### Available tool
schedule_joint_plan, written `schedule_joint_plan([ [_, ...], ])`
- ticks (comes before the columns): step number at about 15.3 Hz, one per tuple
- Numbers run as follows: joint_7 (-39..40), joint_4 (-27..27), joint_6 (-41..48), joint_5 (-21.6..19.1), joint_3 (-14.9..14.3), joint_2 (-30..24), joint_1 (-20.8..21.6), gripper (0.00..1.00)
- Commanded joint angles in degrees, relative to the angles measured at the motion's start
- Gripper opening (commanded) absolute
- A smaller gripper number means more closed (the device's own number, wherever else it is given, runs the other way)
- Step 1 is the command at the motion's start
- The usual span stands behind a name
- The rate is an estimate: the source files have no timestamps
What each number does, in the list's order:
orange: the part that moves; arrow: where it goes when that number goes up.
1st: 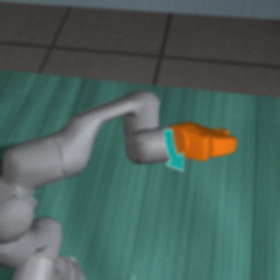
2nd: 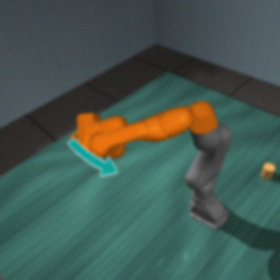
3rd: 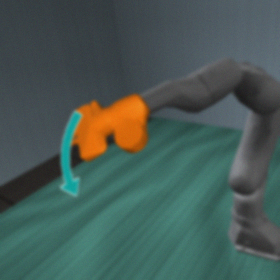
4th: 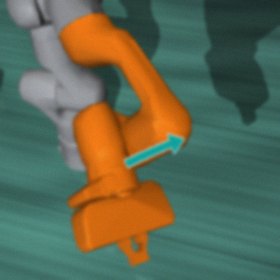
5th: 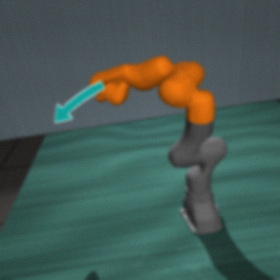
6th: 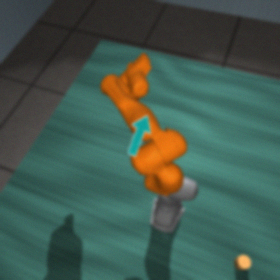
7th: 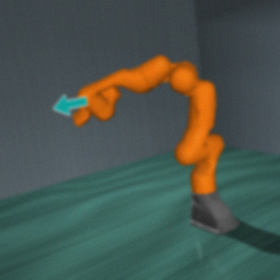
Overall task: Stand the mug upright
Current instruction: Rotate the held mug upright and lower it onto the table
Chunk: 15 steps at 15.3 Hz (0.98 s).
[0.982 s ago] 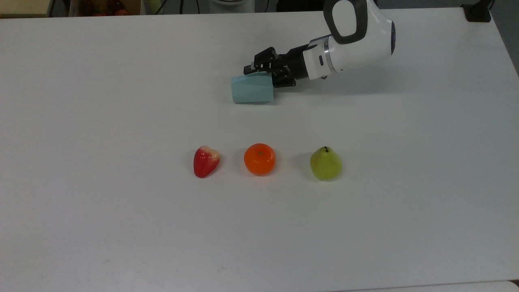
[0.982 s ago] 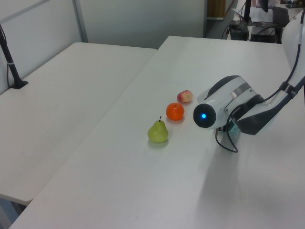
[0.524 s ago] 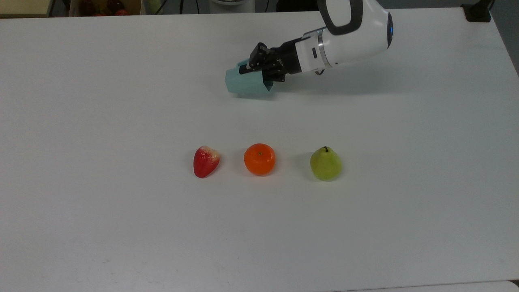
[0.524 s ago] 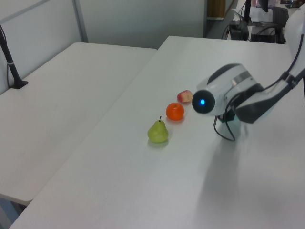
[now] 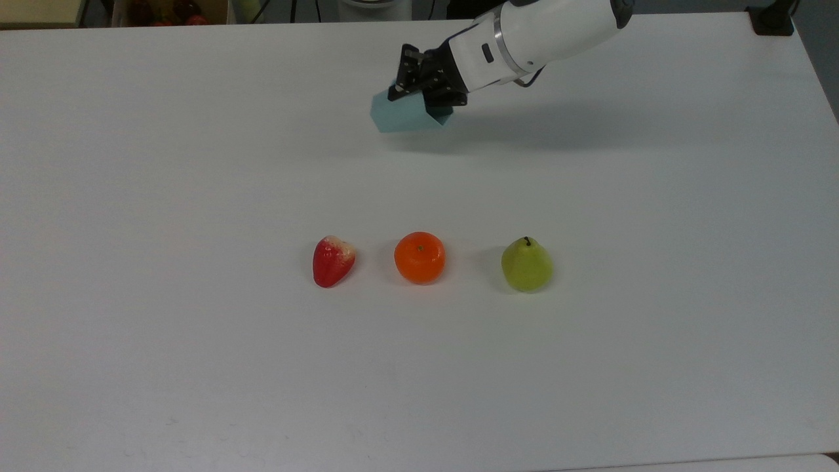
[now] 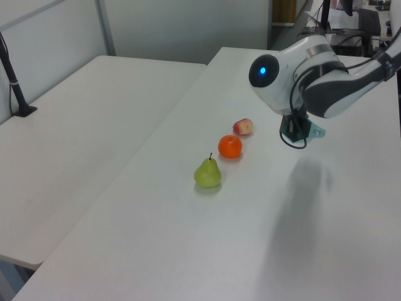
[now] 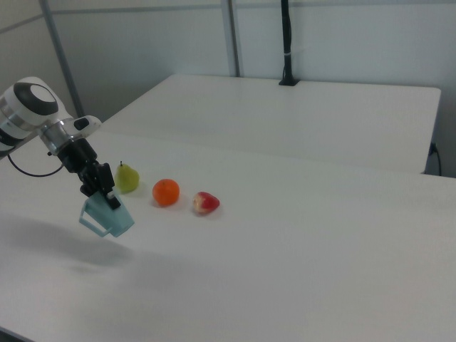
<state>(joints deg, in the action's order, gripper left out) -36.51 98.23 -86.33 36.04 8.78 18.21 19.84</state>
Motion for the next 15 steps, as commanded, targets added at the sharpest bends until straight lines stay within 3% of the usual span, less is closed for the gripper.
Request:
schedule_joint_plan([
  [1, 6.61, -0.15, -9.96, -10.60, 0.01, -0.81, -1.90, 0.01],
  [4, 14.34, -0.06, -16.92, -21.06, 0.01, -0.89, -4.45, 0.01],
  [6, 19.61, 0.03, -19.30, -25.91, 0.01, -0.89, -5.68, 0.01],
  [11, 30.44, 2.74, -26.68, -31.19, -0.08, -0.01, -7.71, 0.02],
  [15, 30.98, 3.63, -27.66, -31.38, -0.08, 0.69, -7.88, 0.09],
])
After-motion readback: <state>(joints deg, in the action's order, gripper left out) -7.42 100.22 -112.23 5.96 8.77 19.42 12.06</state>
